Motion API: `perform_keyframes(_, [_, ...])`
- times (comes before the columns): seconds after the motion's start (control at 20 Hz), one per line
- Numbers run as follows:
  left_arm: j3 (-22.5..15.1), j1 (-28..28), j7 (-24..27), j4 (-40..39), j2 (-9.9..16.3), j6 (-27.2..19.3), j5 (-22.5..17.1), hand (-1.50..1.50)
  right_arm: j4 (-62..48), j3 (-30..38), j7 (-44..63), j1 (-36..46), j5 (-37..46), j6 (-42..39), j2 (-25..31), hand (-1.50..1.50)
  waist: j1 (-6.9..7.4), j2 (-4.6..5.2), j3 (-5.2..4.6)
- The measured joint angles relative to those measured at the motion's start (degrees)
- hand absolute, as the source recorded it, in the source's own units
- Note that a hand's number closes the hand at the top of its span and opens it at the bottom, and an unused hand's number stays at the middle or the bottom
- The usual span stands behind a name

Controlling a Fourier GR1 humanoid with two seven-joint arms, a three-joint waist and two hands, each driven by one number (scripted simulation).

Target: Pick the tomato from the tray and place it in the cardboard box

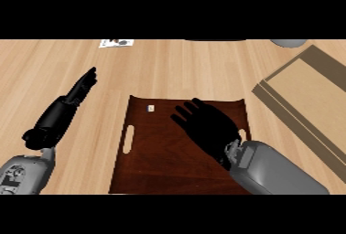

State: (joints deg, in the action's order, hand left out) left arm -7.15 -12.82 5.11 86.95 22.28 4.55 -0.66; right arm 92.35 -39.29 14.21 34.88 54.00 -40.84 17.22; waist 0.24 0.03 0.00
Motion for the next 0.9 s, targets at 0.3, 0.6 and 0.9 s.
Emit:
perform_keyframes(0.3, [1.1,0.9,1.1,-0.4,-1.5,1.6,1.7,0.0,-3.1,0.7,-3.4,-1.8,4.4,1.8,-2.2,-1.5,-0.04,-0.02,0.0])
perform_keyframes(0.6, [3.2,0.7,-0.6,1.0,-2.2,3.4,1.9,0.0,-8.2,2.4,-8.1,-2.1,7.8,3.2,-3.9,-1.5,0.02,-0.01,0.0])
perform_keyframes(0.9, [3.6,1.4,-1.3,2.1,-4.0,3.7,4.2,0.0,-13.1,3.8,-10.3,-2.5,13.2,6.4,-5.4,-1.5,-0.02,-0.01,0.0])
